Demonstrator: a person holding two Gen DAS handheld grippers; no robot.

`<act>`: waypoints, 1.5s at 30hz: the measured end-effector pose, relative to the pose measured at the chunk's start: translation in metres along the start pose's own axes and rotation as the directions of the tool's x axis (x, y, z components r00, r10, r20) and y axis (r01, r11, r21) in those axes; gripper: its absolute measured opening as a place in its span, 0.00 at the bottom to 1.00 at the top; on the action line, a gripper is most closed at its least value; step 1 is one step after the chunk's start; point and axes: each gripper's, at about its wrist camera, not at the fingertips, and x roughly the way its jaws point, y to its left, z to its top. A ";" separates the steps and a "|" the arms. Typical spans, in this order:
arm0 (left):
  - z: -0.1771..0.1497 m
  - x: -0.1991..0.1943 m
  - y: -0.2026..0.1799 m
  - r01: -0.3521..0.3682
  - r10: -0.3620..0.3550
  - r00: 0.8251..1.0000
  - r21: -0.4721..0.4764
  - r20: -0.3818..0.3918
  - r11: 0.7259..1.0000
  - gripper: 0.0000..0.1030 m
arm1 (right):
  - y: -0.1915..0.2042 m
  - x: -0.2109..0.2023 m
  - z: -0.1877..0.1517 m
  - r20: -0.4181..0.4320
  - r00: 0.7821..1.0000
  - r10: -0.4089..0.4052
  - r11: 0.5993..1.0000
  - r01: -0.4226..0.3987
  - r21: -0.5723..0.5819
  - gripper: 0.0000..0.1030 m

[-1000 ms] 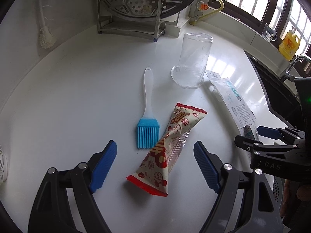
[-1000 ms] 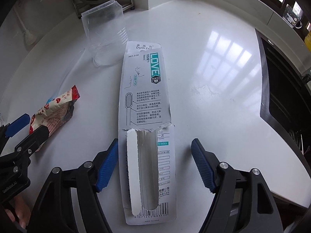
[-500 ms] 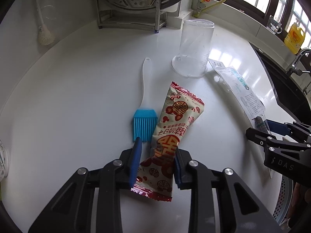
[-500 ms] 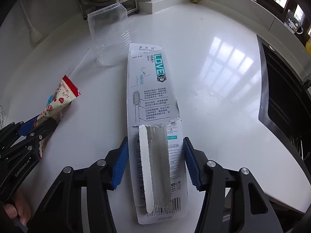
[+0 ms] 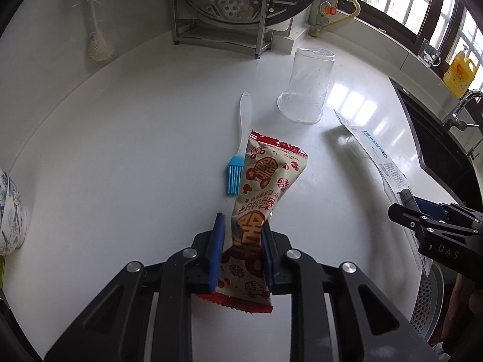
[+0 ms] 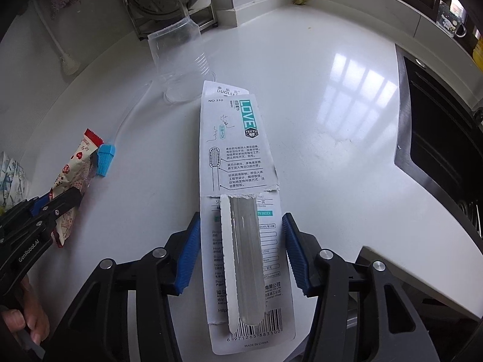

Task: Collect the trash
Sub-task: 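Lift the wrapper and package and carry both over the grey bin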

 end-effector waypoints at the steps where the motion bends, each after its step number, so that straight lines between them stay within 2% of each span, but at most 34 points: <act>1: -0.001 -0.004 0.000 -0.005 0.005 1.000 -0.002 0.003 1.000 0.22 | -0.001 -0.003 -0.002 0.004 1.000 0.010 1.000 -0.010 0.002 0.50; 11: -0.018 -0.046 -0.012 -0.021 0.021 0.999 -0.017 0.035 1.000 0.21 | -0.011 -0.039 -0.031 0.037 0.995 0.088 0.996 -0.087 -0.014 0.49; 22: -0.048 -0.071 -0.055 -0.008 0.008 1.000 -0.019 0.026 1.000 0.21 | -0.040 -0.075 -0.082 0.041 0.990 0.134 0.991 -0.133 -0.015 0.49; 30: -0.070 -0.091 -0.108 0.015 -0.016 0.999 0.018 0.029 1.000 0.20 | -0.091 -0.109 -0.131 0.037 0.991 0.127 0.992 -0.128 0.008 0.49; 36: -0.096 -0.100 -0.171 0.070 -0.070 0.998 0.081 0.002 0.994 0.20 | -0.148 -0.127 -0.180 0.006 0.993 0.121 0.991 -0.121 0.061 0.49; 40: -0.120 -0.097 -0.214 0.110 -0.105 0.994 0.125 -0.043 0.986 0.20 | -0.177 -0.132 -0.209 -0.023 0.993 0.117 0.990 -0.115 0.084 0.49; 42: -0.134 -0.092 -0.234 0.120 -0.110 0.991 0.148 -0.071 0.982 0.20 | -0.187 -0.128 -0.221 -0.053 0.991 0.122 0.989 -0.117 0.090 0.38; 43: -0.141 -0.088 -0.244 0.123 -0.110 0.990 0.157 -0.086 0.980 0.20 | -0.193 -0.125 -0.226 -0.076 0.990 0.123 0.989 -0.115 0.097 0.25; 45: -0.153 -0.080 -0.261 0.129 -0.111 0.988 0.171 -0.112 0.977 0.20 | -0.203 -0.118 -0.235 -0.106 0.986 0.128 0.986 -0.115 0.121 0.22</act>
